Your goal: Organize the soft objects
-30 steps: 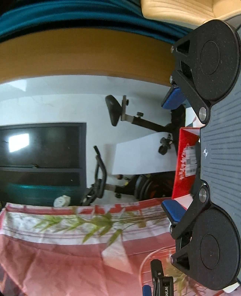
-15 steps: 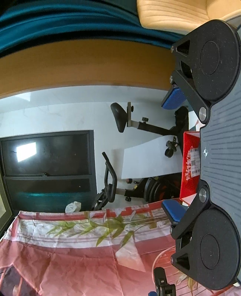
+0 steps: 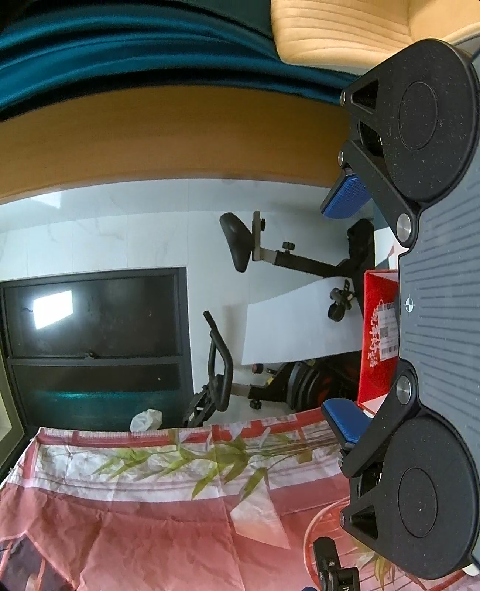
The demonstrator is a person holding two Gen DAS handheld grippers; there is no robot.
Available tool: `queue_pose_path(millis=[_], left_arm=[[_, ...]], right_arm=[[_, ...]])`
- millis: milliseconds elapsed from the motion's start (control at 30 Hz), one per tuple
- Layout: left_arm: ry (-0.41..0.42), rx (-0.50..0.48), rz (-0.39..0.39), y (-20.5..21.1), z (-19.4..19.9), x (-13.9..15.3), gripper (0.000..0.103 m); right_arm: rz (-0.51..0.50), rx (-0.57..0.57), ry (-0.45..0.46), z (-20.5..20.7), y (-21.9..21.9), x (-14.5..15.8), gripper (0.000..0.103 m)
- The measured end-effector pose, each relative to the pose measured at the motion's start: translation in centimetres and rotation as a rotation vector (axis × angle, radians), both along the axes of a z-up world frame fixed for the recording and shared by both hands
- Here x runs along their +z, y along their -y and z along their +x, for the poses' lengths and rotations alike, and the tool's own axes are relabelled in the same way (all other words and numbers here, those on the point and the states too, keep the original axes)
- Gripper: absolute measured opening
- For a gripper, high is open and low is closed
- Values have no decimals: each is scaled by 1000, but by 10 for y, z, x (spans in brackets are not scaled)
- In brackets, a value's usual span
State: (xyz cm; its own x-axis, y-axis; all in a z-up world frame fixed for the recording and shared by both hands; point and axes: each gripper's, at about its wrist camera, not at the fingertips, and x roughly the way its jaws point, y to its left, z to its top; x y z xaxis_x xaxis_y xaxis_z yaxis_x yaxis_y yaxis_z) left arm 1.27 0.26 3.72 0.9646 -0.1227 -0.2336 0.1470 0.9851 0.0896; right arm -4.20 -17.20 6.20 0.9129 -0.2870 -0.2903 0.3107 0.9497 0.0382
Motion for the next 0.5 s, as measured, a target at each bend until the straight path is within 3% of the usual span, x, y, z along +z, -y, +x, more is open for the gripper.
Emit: queue_pose_path(millis=[500], left_arm=[[-5, 8, 12, 1, -1, -1, 103]], right_arm=[[-6, -3, -21, 3, -1, -2, 103]])
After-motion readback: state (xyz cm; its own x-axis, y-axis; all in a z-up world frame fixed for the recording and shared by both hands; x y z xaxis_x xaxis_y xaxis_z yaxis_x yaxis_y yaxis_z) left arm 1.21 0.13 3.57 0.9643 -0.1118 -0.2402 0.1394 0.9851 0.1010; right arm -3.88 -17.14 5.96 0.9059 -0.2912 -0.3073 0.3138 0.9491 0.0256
